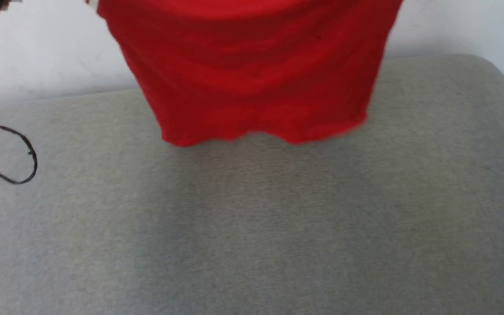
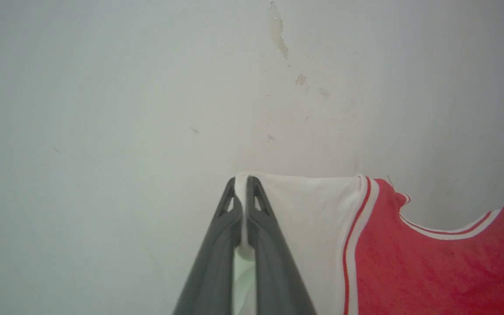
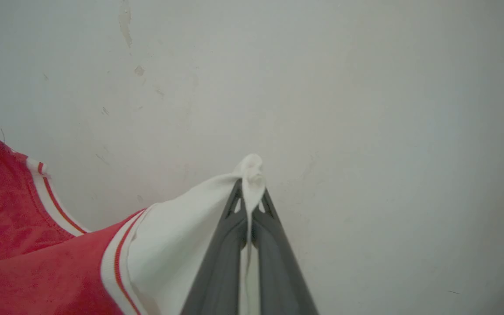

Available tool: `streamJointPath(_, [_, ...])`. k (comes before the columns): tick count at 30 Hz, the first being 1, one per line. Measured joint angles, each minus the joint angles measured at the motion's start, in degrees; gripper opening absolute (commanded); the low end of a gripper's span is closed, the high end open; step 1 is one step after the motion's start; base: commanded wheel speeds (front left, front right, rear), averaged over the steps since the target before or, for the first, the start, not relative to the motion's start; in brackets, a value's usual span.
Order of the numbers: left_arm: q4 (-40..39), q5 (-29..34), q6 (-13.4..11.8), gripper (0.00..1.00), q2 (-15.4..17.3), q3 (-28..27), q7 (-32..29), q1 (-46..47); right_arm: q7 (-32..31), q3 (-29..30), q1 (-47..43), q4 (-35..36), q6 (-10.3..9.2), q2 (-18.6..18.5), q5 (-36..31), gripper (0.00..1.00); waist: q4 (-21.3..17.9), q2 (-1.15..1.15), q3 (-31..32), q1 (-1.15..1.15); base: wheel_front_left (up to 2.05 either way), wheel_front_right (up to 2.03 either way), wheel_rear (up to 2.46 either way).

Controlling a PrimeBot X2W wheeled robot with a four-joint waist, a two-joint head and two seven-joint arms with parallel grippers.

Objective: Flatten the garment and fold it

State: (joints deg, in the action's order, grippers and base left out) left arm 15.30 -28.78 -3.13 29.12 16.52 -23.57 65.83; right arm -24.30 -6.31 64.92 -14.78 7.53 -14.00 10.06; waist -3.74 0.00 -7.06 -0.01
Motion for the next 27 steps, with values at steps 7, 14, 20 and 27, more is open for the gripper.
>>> streamJointPath(7, [1.9, -0.3, -0.5, 0.0, -0.1, -0.5, -1.2, 4.5, -2.6, -0.4, 4.0, -3.3, 0.0, 0.4, 0.0, 0.0, -2.4, 0.0, -2.3, 0.01, 0.0, 0.0, 0.0])
streamJointPath(14, [2.2, 1.6, -2.1, 0.0, -0.5, -1.8, 2.5, 17.6, -0.9, 1.5, 14.5, -4.8, 0.0, 1.0, -4.2, 0.0, -3.8, 0.0, -9.2, 0.01, 0.0, 0.0, 0.0])
streamJointPath(20, [4.5, 3.4, -2.7, 0.0, -2.1, -3.1, 10.6, 27.3, 5.3, 3.3, 24.1, -8.9, 0.0, 2.9, -9.4, 0.0, -3.8, 0.01, -17.6, 0.03, 0.0, 0.0, 0.0])
streamJointPath(27, [8.3, 3.6, -1.6, 0.0, -3.4, -3.9, 19.2, 31.3, 11.3, 4.2, 30.6, -14.5, 0.01, 4.0, -13.7, 0.0, -2.7, 0.01, -26.7, 0.04, 0.0, 0.0, 0.0])
